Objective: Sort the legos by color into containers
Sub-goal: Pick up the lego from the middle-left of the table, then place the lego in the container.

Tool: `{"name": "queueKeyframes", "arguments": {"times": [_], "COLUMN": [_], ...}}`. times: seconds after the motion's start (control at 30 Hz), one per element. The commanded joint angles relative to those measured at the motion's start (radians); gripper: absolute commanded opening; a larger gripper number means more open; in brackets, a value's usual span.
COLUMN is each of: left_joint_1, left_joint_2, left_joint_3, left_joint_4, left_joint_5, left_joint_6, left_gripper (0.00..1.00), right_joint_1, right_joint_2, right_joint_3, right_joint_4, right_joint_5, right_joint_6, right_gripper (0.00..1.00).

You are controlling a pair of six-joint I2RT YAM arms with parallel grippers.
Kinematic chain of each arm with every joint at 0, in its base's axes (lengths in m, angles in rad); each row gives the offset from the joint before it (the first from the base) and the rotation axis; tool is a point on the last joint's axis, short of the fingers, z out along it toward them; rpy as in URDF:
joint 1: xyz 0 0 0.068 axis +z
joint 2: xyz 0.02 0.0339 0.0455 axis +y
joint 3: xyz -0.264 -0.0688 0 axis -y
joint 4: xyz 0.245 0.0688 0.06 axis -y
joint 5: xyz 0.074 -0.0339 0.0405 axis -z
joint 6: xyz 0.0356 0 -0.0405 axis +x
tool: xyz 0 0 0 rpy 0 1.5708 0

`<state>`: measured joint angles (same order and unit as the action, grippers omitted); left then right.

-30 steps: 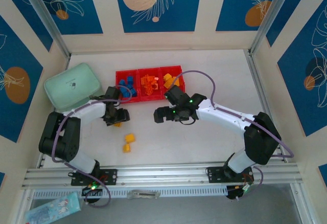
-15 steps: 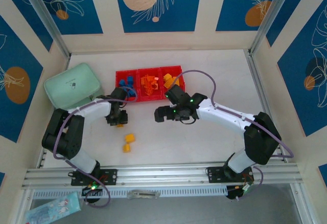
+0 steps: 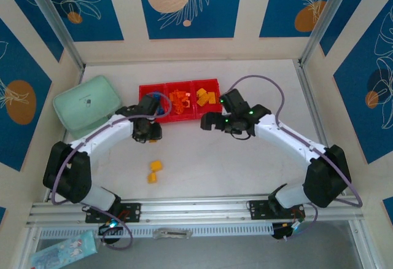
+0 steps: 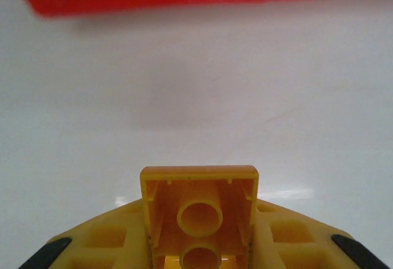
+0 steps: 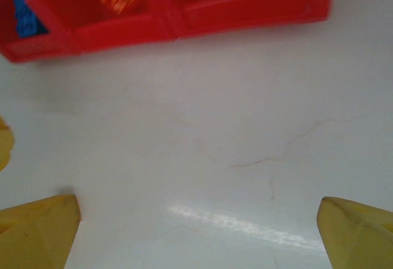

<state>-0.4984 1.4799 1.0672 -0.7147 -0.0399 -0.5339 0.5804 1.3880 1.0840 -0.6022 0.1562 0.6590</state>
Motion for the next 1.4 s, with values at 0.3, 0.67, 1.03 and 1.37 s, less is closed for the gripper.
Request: {"name": "queueKeyframes", "arguments": {"times": [0.3, 0.67, 1.03, 1.37], "left_joint_1": [-0.164, -0.142, -0.130, -0.127], "left_joint_2": [0.286, 0.743, 0.911, 0.633], "left_joint_3": [0.484, 1.007, 1.278, 1.040], "left_joint_4": [0.045, 0.025, -0.016, -0.099], "left_joint_5": [0.050, -0.057, -0.006, 0.069], "left_joint_6": [0.012, 0.128, 0.137, 0.112], "left_gripper": [0.17, 0.16, 0.49, 0.60], "right_joint_1": [-0.153, -0.166, -0.165, -0.101], "right_joint_2": [-0.084, -0.066, -0.061, -0.091], "right_joint_3": [-0.041, -0.033, -0.009, -0.014], "right_joint_4": [-0.064, -0.042, -0.054, -0.064], "right_joint_5": [-0.020, -0.002, -0.003, -0.028], "right_joint_6": [-0.027, -0.024, -0.034, -0.068], "right_gripper": [0.99, 0.99, 0.99, 0.99]}}
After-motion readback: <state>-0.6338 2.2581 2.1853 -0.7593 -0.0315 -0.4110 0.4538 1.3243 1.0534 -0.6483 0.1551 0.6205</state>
